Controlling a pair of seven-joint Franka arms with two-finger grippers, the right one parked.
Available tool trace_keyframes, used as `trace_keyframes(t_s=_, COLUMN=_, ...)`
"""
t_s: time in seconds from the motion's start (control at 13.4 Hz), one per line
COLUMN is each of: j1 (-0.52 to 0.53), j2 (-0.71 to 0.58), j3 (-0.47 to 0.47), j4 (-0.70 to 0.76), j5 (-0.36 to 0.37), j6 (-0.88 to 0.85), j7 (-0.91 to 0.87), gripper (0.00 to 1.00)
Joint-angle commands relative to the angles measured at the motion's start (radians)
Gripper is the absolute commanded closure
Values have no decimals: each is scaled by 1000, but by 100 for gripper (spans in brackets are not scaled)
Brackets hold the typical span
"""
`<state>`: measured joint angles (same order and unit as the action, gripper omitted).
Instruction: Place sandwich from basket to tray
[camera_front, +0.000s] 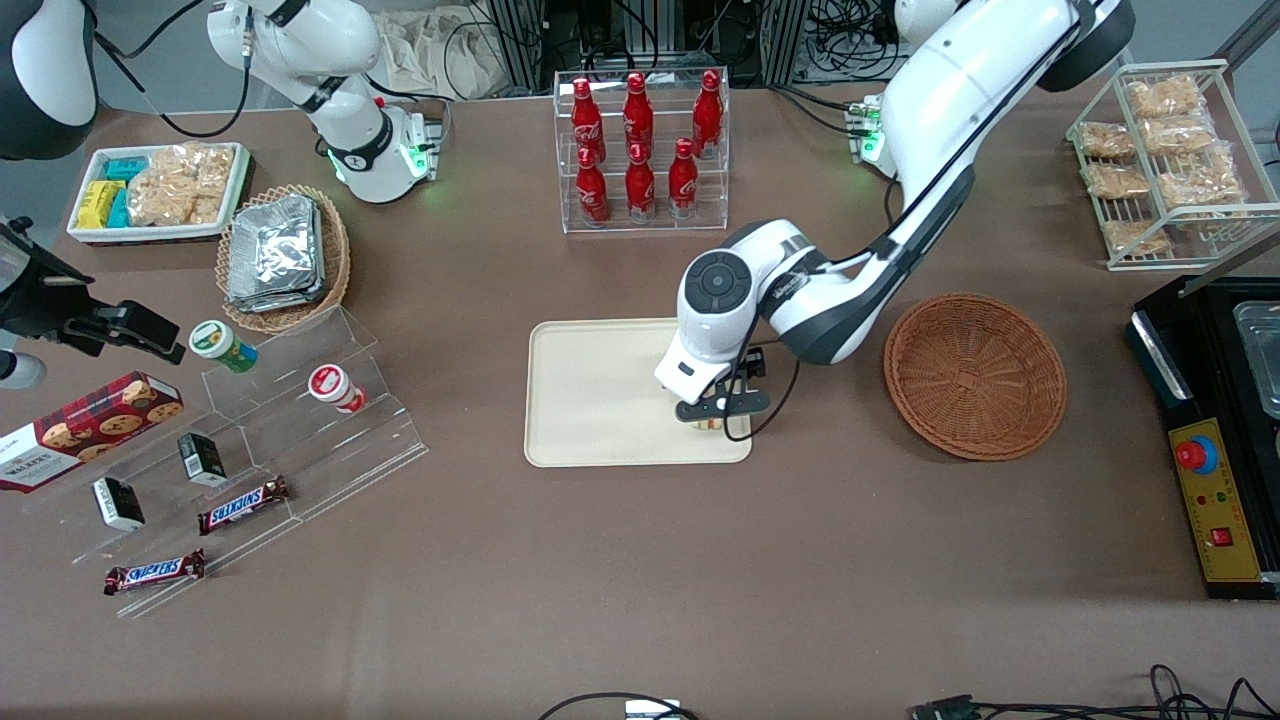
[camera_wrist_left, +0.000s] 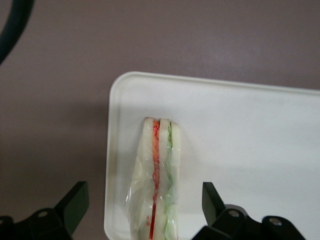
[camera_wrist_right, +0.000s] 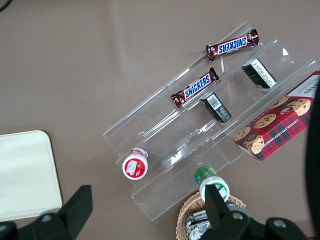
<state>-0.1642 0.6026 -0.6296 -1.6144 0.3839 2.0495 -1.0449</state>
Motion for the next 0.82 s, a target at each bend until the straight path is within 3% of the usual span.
trace_keyframes(t_s=0.0, j1=35, j2=-151, j3=-1, j4=22, j5=-69, j6=-103, j7=37, gripper=0)
trace_keyframes(t_s=0.07, j1=54, j2=-217, j3=16, j4=4, j5=-94, j6=-113, j7=49, gripper=0)
trace_keyframes(t_s=0.37, j1=3, j2=-536, j3=314, j4=-206, j5=-247, j6=-161, j7=204, gripper=0)
trace_keyframes(t_s=0.52, j1=-14, j2=-676, j3=430, j4=-324, j5=-264, j6=-186, j7=304, gripper=0)
trace_keyframes(t_s=0.6, j1=-17, j2=-729, j3=486, j4=-358, j5=-267, j6=-199, j7=344, gripper=0)
trace_keyframes(t_s=0.75, j1=-29, j2=-792, j3=580, j4=-361, j5=-351, j6=-262, j7=454, gripper=0)
